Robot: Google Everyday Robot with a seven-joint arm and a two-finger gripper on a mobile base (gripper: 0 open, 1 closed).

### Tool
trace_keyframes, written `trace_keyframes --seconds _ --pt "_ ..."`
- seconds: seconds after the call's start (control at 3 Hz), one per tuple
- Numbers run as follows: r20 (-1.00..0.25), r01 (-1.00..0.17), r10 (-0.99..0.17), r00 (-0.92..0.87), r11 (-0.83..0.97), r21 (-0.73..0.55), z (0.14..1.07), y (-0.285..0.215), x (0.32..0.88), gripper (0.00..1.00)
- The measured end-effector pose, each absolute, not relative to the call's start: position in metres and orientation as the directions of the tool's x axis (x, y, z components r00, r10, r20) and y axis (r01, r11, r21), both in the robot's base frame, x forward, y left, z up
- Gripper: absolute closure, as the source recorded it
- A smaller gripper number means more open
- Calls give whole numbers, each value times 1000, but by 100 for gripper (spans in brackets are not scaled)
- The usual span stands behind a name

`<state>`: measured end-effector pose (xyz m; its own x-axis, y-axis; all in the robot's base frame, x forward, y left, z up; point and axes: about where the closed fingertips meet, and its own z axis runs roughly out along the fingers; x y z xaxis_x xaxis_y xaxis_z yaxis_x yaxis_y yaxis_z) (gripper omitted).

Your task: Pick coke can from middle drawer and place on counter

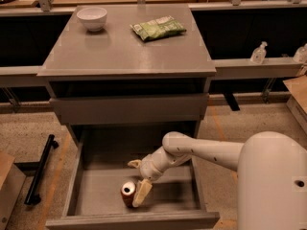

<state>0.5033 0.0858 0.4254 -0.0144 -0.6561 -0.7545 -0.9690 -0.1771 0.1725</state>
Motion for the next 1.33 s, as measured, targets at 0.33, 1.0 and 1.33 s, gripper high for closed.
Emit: trace_keyframes --seconds 0.33,1.0,1.33 --pt "-768 -958 -640 -27 -202 202 414 101 493 0" --pt "-805 -933 -593 -3 -289 216 412 135 479 42" --pt "-827 -936 -562 -8 -288 204 422 136 481 64"
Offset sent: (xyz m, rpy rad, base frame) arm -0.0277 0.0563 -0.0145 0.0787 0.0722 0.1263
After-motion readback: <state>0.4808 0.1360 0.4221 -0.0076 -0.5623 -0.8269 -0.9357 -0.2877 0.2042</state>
